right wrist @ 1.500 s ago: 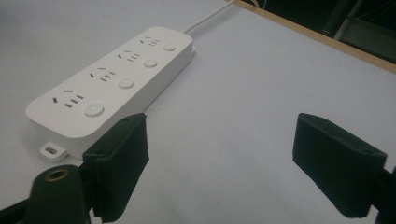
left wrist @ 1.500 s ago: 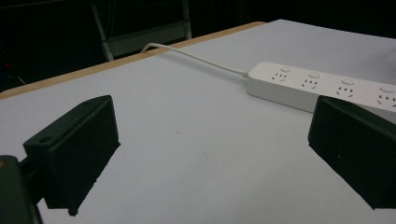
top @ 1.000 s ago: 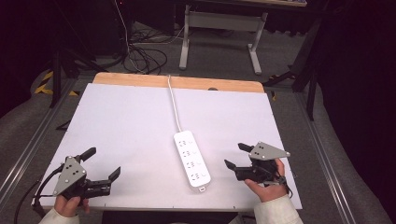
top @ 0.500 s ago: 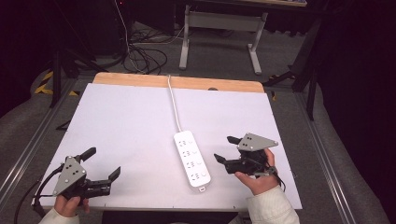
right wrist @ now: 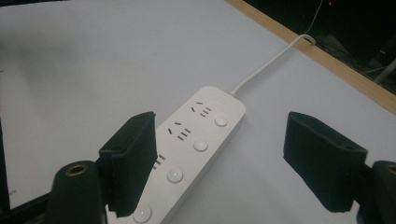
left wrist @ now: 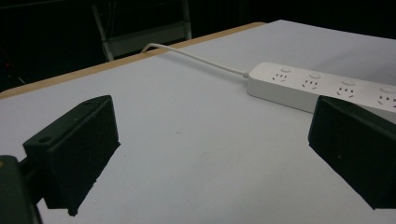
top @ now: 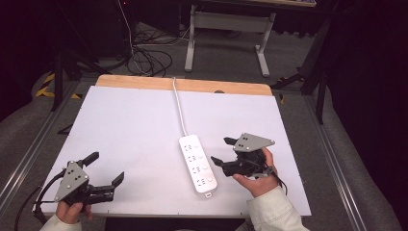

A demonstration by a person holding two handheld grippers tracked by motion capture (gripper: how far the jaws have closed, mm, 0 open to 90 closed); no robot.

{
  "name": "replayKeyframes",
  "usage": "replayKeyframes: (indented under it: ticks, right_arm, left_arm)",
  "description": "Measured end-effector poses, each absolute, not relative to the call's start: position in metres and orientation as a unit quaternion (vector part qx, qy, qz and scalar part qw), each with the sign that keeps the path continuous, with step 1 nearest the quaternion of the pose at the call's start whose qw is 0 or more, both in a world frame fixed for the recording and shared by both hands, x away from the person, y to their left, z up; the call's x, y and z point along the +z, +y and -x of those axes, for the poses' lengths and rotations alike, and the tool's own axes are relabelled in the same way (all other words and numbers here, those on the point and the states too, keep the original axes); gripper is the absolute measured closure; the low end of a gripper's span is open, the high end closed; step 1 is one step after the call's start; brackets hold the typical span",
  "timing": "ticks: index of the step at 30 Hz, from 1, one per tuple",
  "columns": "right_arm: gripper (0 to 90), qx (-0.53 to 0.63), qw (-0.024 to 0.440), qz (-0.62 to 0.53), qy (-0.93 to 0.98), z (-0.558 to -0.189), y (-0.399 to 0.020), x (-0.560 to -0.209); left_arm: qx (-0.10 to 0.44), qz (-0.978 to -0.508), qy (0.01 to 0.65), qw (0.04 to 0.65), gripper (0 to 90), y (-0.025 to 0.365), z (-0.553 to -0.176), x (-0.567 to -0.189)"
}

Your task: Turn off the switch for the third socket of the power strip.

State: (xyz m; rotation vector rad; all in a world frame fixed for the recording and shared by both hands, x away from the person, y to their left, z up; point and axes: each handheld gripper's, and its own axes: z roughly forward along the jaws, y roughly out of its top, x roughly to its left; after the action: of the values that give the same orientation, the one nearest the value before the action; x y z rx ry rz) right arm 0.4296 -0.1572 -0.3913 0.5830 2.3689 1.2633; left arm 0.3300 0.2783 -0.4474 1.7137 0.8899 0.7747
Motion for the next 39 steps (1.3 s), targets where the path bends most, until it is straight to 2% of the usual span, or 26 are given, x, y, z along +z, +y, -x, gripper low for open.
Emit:
replayKeyframes:
  ticks: [11, 12, 13, 15, 18, 19, 20, 22, 24, 27, 29, 34, 39]
  right_arm:
    - [29.8, 0.438, 0.199, -0.195, 0.855, -0.431, -0.143, -0.389]
    - [33.7, 0.432, 0.2, -0.195, 0.858, -0.431, -0.142, -0.388]
    - [33.7, 0.432, 0.2, -0.195, 0.858, -0.431, -0.142, -0.388]
    - [45.7, 0.422, 0.193, -0.189, 0.865, -0.431, -0.139, -0.387]
    - [46.7, 0.414, 0.186, -0.191, 0.87, -0.432, -0.138, -0.386]
    - [54.6, 0.415, 0.164, -0.194, 0.874, -0.433, -0.137, -0.387]
    - [58.5, 0.417, 0.151, -0.194, 0.875, -0.434, -0.137, -0.387]
    - [61.3, 0.415, 0.143, -0.194, 0.877, -0.434, -0.136, -0.388]
    - [70.2, 0.406, 0.113, -0.192, 0.886, -0.437, -0.134, -0.389]
    - [73.5, 0.397, 0.105, -0.194, 0.891, -0.438, -0.133, -0.39]
    - [79.5, 0.384, 0.096, -0.202, 0.896, -0.44, -0.13, -0.392]
    - [88.1, 0.357, 0.081, -0.213, 0.906, -0.443, -0.123, -0.398]
    - [90.0, 0.339, 0.079, -0.218, 0.912, -0.445, -0.118, -0.402]
  left_arm:
    - [0.322, -0.712, 0.368, 0.505, 2.1, 0.278, -0.33, -0.447]
    - [0.322, -0.712, 0.368, 0.505, 2.1, 0.278, -0.33, -0.447]
    - [0.322, -0.712, 0.368, 0.505, 2.1, 0.278, -0.33, -0.447]
    - [0.322, -0.711, 0.368, 0.506, 2.1, 0.278, -0.33, -0.447]
    - [0.322, -0.711, 0.368, 0.506, 2.1, 0.278, -0.33, -0.447]
    - [0.322, -0.711, 0.369, 0.505, 2.1, 0.278, -0.33, -0.447]
    - [0.322, -0.711, 0.369, 0.505, 2.1, 0.278, -0.33, -0.447]
    - [0.322, -0.712, 0.369, 0.504, 2.1, 0.278, -0.33, -0.447]
    - [0.322, -0.712, 0.368, 0.504, 2.1, 0.278, -0.33, -0.447]
    - [0.322, -0.711, 0.368, 0.505, 2.1, 0.278, -0.33, -0.447]
    - [0.322, -0.711, 0.368, 0.505, 2.1, 0.278, -0.33, -0.447]
    - [0.323, -0.712, 0.368, 0.504, 2.1, 0.278, -0.33, -0.447]
    - [0.322, -0.711, 0.369, 0.504, 2.1, 0.278, -0.33, -0.447]
